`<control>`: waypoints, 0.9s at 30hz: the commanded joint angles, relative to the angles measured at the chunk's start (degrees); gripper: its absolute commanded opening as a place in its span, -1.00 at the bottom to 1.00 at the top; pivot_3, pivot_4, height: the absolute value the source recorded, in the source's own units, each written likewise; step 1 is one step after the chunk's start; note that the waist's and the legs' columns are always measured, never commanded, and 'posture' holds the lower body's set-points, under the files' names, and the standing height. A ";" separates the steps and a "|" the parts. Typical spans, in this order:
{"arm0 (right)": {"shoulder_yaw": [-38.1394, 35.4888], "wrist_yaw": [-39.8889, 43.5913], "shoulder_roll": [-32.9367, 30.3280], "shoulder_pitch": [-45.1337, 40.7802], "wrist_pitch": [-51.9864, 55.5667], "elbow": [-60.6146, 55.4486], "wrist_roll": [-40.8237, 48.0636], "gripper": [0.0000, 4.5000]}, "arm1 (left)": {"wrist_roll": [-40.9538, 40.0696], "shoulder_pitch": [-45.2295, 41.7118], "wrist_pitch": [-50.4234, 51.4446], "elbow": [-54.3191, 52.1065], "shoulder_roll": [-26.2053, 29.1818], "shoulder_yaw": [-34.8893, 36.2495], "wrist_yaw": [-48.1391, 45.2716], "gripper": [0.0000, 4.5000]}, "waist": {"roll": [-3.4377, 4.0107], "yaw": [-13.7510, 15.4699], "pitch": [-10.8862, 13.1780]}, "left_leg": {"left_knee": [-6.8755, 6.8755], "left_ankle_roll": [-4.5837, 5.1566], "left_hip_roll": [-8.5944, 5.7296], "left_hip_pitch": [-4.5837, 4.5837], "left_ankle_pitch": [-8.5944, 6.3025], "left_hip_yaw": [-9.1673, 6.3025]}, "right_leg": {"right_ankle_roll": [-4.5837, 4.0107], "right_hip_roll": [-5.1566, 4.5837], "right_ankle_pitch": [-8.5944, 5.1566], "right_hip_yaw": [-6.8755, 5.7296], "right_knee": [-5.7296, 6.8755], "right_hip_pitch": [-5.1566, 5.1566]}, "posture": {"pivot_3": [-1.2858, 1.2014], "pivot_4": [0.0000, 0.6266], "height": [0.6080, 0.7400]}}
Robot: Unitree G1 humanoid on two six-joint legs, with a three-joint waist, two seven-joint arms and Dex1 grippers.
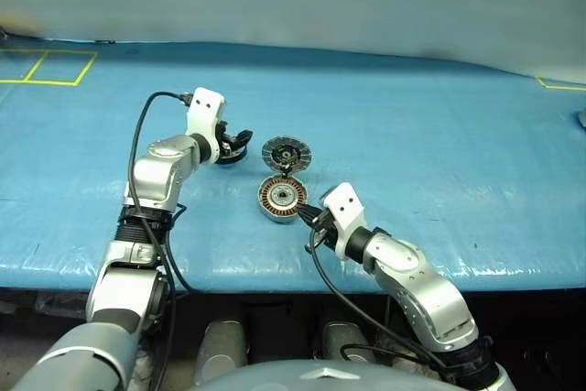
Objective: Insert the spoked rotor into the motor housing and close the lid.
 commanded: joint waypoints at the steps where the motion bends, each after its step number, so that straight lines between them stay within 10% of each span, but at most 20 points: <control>1: -0.51 0.28 0.36 -0.76 -0.03 -0.99 0.37 -1.00 | 0.58 -0.96 0.96 0.03 -0.35 1.13 2.53 0.60 | 0.00 0.01 0.00 | 0.00 0.00 0.00 0.00 0.00 0.00 | 0.00 0.00 0.00 0.00 0.00 0.00 | 0.03 -0.52 1.00; 24: -0.55 -0.44 0.55 -0.32 1.06 -1.91 0.23 -1.00 | 0.86 0.68 3.18 5.87 -1.13 -1.36 2.10 0.60 | 0.00 0.01 0.00 | 0.03 0.00 -0.01 -0.01 0.00 -0.06 | 0.02 0.01 0.01 -0.02 0.02 0.03 | 0.03 -0.52 1.00; 27: -0.36 -0.54 0.78 -0.35 1.14 -1.84 0.23 -1.00 | 0.95 1.28 4.07 5.11 -0.63 -1.65 1.82 0.22 | 0.00 0.05 -0.01 | 0.03 0.00 -0.01 0.00 0.00 -0.06 | 0.02 0.01 0.01 -0.02 0.02 0.04 | 0.03 -0.52 1.00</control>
